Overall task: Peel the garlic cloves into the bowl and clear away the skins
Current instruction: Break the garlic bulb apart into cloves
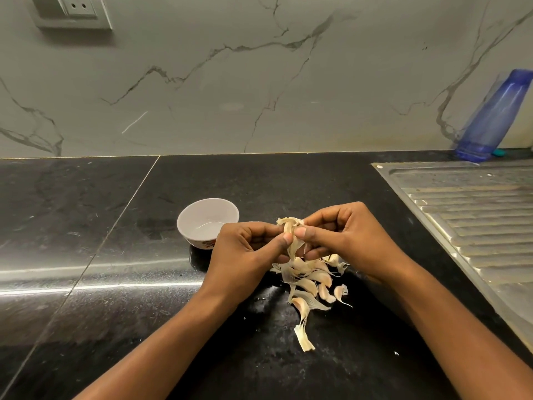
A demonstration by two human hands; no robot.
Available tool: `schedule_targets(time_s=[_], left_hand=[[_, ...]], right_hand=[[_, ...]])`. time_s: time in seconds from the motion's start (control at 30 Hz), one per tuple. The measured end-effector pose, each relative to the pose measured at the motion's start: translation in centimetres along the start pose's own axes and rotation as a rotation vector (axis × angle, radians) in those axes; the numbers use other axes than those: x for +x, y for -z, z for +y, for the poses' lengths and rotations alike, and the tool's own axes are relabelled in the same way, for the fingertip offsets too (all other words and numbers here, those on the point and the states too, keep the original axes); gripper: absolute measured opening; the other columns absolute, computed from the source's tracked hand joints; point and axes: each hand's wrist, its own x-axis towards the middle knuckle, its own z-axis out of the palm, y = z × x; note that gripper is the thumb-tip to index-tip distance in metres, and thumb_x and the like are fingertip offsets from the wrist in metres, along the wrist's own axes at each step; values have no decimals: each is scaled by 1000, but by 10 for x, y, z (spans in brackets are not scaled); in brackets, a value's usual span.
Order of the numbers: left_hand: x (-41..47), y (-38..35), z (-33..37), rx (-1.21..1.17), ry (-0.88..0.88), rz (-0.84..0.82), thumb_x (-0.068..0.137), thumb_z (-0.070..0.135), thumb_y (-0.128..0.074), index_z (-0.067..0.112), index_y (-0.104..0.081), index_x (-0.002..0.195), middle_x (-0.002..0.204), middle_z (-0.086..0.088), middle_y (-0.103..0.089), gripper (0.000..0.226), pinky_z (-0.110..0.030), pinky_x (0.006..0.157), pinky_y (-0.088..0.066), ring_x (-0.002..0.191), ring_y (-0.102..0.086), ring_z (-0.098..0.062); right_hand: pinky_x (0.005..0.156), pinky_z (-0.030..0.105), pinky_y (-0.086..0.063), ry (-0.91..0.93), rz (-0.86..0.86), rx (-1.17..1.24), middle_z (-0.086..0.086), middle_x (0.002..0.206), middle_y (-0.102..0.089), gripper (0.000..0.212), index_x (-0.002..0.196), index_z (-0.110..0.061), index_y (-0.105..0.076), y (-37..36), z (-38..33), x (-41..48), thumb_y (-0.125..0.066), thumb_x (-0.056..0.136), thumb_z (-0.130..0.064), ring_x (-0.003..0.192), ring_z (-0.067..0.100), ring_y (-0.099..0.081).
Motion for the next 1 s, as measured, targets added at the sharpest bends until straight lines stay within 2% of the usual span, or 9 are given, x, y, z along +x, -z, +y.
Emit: schedule_targets(time_s=[0.33, 0.47, 0.57, 0.63, 0.73, 0.87, 1.0], left_hand=[[0, 0, 2, -97, 74, 3, 96, 8, -73, 5, -81, 108, 95, -12, -82, 15, -55, 90, -63, 89, -79, -35], [0, 1, 2, -113, 93, 41, 96, 7, -73, 5, -81, 106, 94, -11, -82, 13, -46, 87, -65, 87, -80, -31], [0, 0, 1, -91, 82, 38, 95, 9, -74, 7, -81, 108, 94, -9, -82, 14, -44, 87, -65, 88, -80, -28], [0, -1, 1, -90, 81, 17, 95, 9, -75, 7, -81, 109, 96, -9, -82, 15, -44, 87, -64, 91, -80, -28], [-1, 0, 2, -120, 92, 0, 95, 9, -74, 5, -80, 112, 99, -11, -82, 17, -40, 87, -65, 93, -80, -29], [-1, 1, 2, -184, 119, -23, 95, 13, -74, 2, -80, 108, 99, -15, -81, 19, -35, 84, -65, 95, -79, -33], [0, 2, 1, -156, 92, -23, 93, 13, -76, 0, -80, 107, 100, -16, -81, 19, -48, 90, -63, 95, -78, -37]], right_hand=[[73, 34, -66, -18, 4, -26, 12, 92, -82, 17, 105, -6, -82, 6, -1, 1, -81, 89, -13, 85, 29, -81], [70, 42, -67, 75, 79, -262, 2, 84, -81, 14, 93, -20, -86, 9, 0, -3, -84, 88, -32, 79, 24, -79], [67, 35, -66, 116, 78, -269, -2, 84, -81, 20, 95, -22, -86, 6, 1, -4, -84, 85, -39, 79, 20, -79], [64, 27, -62, 113, 44, -213, 0, 87, -82, 26, 101, -18, -85, 3, 1, -3, -86, 83, -37, 79, 19, -80], [66, 32, -65, 98, 13, -138, 4, 90, -82, 30, 101, -14, -84, 0, 2, -1, -86, 80, -35, 81, 24, -80], [72, 35, -66, 89, 3, -90, 9, 88, -81, 24, 101, -9, -82, 2, 3, 0, -86, 83, -26, 81, 30, -80], [73, 33, -66, 111, -33, -99, 9, 89, -82, 19, 103, -6, -82, 1, 6, 0, -83, 88, -17, 80, 26, -80]])
